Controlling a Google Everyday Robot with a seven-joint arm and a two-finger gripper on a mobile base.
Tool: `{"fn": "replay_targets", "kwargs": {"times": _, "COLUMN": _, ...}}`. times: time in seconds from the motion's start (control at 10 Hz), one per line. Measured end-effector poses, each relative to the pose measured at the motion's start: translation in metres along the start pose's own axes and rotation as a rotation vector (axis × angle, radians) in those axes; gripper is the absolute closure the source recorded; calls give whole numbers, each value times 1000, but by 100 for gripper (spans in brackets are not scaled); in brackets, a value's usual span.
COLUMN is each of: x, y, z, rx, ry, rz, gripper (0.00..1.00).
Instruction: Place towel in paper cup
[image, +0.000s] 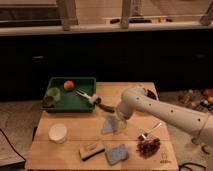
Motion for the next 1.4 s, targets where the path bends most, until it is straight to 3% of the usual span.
{"fn": "replay_targets", "kwargs": {"times": 0.2, "x": 5, "y": 5, "z": 11, "rx": -13, "ry": 0, "rz": 13, "gripper": 22}}
{"fn": "replay_targets", "kwargs": {"times": 0.3, "x": 9, "y": 6, "z": 15, "rx": -20, "ry": -2, "rz": 25, "gripper": 30}}
{"fn": "replay_targets", "kwargs": {"times": 0.4, "x": 13, "y": 8, "z": 20, "rx": -30, "ry": -4, "rz": 36, "gripper": 38}}
{"fn": "replay_targets", "kwargs": {"times": 0.5, "x": 18, "y": 7, "z": 25, "rx": -37, "ry": -9, "rz": 49, "gripper": 52}}
{"fn": "replay_targets", "kwargs": {"times": 0.9, "x": 21, "y": 7, "z": 21, "rx": -40, "ry": -5, "rz": 49, "gripper": 92}}
{"fn": "replay_targets", "kwargs": {"times": 1.0, "x": 21, "y": 8, "z": 21, "rx": -42, "ry": -6, "rz": 50, "gripper": 98}}
{"fn": "replay_targets", "kwargs": {"times": 1.2, "x": 22, "y": 7, "z": 16, "rx": -37, "ry": -4, "rz": 51, "gripper": 100}}
{"fn": "replay_targets", "kwargs": {"times": 1.4, "x": 17, "y": -2, "z": -4, "rx": -7, "ry": -11, "rz": 44, "gripper": 100}}
